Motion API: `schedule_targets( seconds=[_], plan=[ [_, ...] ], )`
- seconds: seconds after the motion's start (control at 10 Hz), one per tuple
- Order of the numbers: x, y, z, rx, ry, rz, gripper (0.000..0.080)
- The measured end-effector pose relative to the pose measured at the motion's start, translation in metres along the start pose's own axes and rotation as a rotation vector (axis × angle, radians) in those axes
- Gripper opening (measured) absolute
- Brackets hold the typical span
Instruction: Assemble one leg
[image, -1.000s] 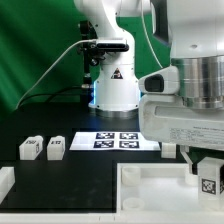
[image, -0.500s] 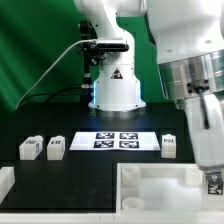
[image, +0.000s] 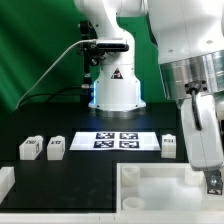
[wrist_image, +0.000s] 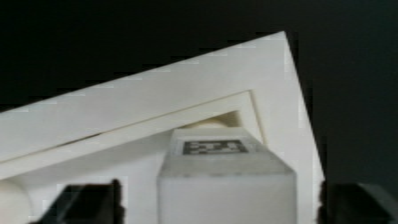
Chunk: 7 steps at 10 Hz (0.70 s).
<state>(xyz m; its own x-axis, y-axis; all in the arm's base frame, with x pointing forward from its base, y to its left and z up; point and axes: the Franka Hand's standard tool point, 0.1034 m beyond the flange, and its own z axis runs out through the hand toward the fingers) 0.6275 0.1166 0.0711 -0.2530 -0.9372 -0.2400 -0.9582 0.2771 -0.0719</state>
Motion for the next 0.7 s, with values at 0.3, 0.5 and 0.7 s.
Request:
schedule_targets(
  seconds=[0.3,0.5,0.7],
  plan=[
    [-0.0028,0.0076,0.0018,-0.045,0.008,-0.346,0.0642],
    [-0.0031,0.0088,0.0023,-0.051,0.005,-0.483,0.0648],
    [-0.0034,0.0091,0.0024,-0.051,0.004,-0.476,0.0649]
  ],
)
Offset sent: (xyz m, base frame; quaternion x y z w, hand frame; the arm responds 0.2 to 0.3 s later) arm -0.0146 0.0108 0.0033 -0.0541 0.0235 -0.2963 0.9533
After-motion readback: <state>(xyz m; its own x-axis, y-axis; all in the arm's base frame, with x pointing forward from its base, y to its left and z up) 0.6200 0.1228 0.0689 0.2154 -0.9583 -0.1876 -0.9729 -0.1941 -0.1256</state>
